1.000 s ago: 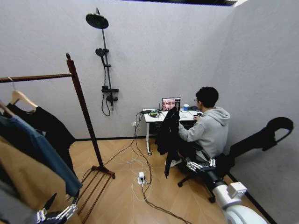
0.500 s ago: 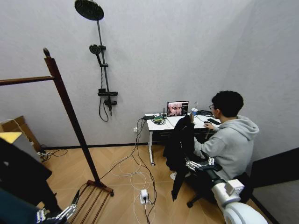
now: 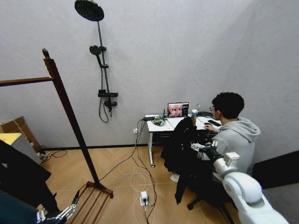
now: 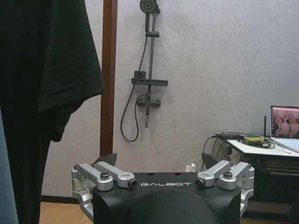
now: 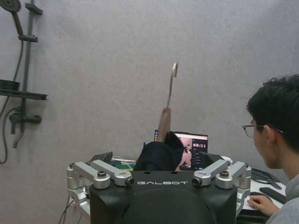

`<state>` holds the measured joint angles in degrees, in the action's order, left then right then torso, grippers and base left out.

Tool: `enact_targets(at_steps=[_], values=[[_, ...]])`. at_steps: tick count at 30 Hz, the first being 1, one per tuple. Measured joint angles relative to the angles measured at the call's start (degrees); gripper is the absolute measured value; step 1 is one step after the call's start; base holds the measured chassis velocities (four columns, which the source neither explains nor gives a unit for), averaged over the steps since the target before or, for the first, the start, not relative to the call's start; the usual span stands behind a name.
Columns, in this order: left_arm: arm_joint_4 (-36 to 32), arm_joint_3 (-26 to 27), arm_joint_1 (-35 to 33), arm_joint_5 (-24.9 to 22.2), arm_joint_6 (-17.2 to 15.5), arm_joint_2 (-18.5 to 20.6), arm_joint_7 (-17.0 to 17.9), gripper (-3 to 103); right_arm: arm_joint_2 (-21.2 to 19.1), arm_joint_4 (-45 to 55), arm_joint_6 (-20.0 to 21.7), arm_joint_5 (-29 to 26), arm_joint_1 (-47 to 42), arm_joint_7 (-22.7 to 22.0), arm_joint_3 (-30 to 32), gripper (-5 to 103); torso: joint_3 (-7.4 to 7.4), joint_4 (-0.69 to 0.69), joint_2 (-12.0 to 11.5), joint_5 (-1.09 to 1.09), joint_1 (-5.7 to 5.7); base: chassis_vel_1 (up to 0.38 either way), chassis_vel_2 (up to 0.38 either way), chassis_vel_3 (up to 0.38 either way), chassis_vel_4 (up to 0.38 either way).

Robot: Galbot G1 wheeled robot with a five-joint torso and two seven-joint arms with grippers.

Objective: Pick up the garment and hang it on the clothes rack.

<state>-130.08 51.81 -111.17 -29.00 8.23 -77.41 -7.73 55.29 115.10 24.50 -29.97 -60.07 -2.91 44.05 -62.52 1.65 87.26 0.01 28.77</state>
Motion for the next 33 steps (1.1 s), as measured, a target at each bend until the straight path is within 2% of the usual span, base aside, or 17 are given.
enact_targets(at_steps=[3, 7, 9, 14, 16, 18, 19, 21, 22, 25, 26, 28, 29, 31, 32, 33], values=[[-0.01, 0.00, 0.01, 0.00, 0.00, 0.00, 0.00, 100, -1.77, -4.65, 0.00, -1.30, 4.36, -0.02, -1.60, 100, -0.01, -0.01, -0.01, -0.01, 0.04, 0.000, 0.000, 0.000, 0.000], [0.00, 0.00, 0.00, 0.00, 0.00, 0.00, 0.01, 100, -2.96, -10.65, -2.21, -2.12, 9.98, 3.67, -4.65, 100, -0.01, -0.01, -0.01, 0.01, 0.03, 0.000, 0.000, 0.000, 0.000], [0.00, 0.00, 0.00, 0.00, 0.00, 0.00, 0.00, 100, -2.97, -12.96, -2.72, -2.08, 13.71, 5.08, -6.57, 100, 0.00, -0.01, -0.01, -0.01, 0.02, 0.000, 0.000, 0.000, 0.000], [0.00, 0.00, 0.00, 0.00, 0.00, 0.00, 0.00, 100, -2.37, -15.69, -2.74, -0.83, 17.97, 5.11, -8.53, 100, 0.00, -0.02, -0.01, -0.01, 0.01, 0.000, 0.000, 0.000, 0.000], [0.00, 0.00, 0.00, 0.00, 0.00, 0.00, 0.00, 100, -1.76, -17.61, -3.00, 1.33, 20.68, 5.49, -9.38, 101, 0.00, -0.02, -0.01, -0.03, 0.01, 0.000, 0.000, 0.000, 0.000], [0.00, 0.00, 0.00, 0.00, 0.00, 0.00, 0.00, 100, -1.42, -18.52, -2.82, 1.87, 21.76, 5.28, -10.15, 93, 0.00, -0.01, -0.01, -0.01, 0.01, 0.000, 0.000, 0.000, 0.000], [0.00, 0.00, 0.00, 0.00, 0.00, 0.00, 0.00, 100, -1.42, -18.52, -2.82, 1.87, 21.76, 5.28, -10.15, 93, 0.00, -0.01, -0.01, -0.01, 0.01, 0.000, 0.000, 0.000, 0.000], [0.00, 0.00, 0.01, 0.00, 0.00, 0.00, 0.00, 100, -0.86, -19.73, -2.76, 2.01, 22.55, 4.99, -10.76, 83, 0.01, 0.00, 0.00, -0.02, 0.01, 0.000, 0.000, 0.000, 0.000], [0.00, 0.00, 0.01, 0.00, 0.00, 0.00, 0.00, 100, -0.86, -19.73, -2.76, 2.01, 22.55, 4.99, -10.76, 83, 0.01, 0.00, 0.00, -0.02, 0.01, 0.000, 0.000, 0.000, 0.000], [0.00, 0.00, 0.01, 0.00, 0.00, 0.00, 0.00, 100, 0.03, -22.16, -3.25, 2.18, 23.71, 4.91, -11.27, 66, 0.00, -0.01, -0.01, -0.01, 0.01, 0.000, 0.000, 0.000, 0.000], [0.00, 0.00, 0.01, 0.00, 0.00, 0.00, 0.00, 100, 0.03, -22.16, -3.25, 2.18, 23.71, 4.91, -11.27, 66, 0.00, -0.01, -0.01, -0.01, 0.01, 0.000, 0.000, 0.000, 0.000], [0.00, 0.00, 0.01, 0.00, 0.00, 0.00, 0.00, 100, 0.13, -23.49, -3.38, 2.20, 24.34, 5.02, -11.29, 56, 0.00, -0.01, -0.01, -0.01, 0.01, 0.000, 0.000, 0.000, 0.000], [0.00, 0.00, 0.01, 0.00, 0.00, 0.00, 0.00, 100, 0.13, -23.49, -3.38, 2.20, 24.34, 5.02, -11.29, 56, 0.00, -0.01, -0.01, -0.01, 0.01, 0.000, 0.000, 0.000, 0.000], [0.00, 0.00, 0.01, 0.00, 0.00, 0.00, 0.00, 100, 0.01, -23.86, -3.45, 2.19, 24.44, 5.04, -11.29, 44, 0.00, 0.00, 0.00, -0.01, 0.01, 0.000, 0.000, 0.000, 0.000], [0.00, 0.00, 0.01, 0.00, 0.00, 0.00, 0.00, 100, 0.01, -23.86, -3.45, 2.19, 24.44, 5.04, -11.29, 44, 0.00, 0.00, 0.00, -0.01, 0.01, 0.000, 0.000, 0.000, 0.000], [0.00, 0.00, 0.00, 0.00, 0.00, 0.00, 0.00, 100, -0.04, -23.87, -3.45, 2.19, 24.44, 5.04, -11.28, 39, 0.01, -0.01, 0.00, -0.01, 0.00, 0.000, 0.000, 0.000, 0.000]])
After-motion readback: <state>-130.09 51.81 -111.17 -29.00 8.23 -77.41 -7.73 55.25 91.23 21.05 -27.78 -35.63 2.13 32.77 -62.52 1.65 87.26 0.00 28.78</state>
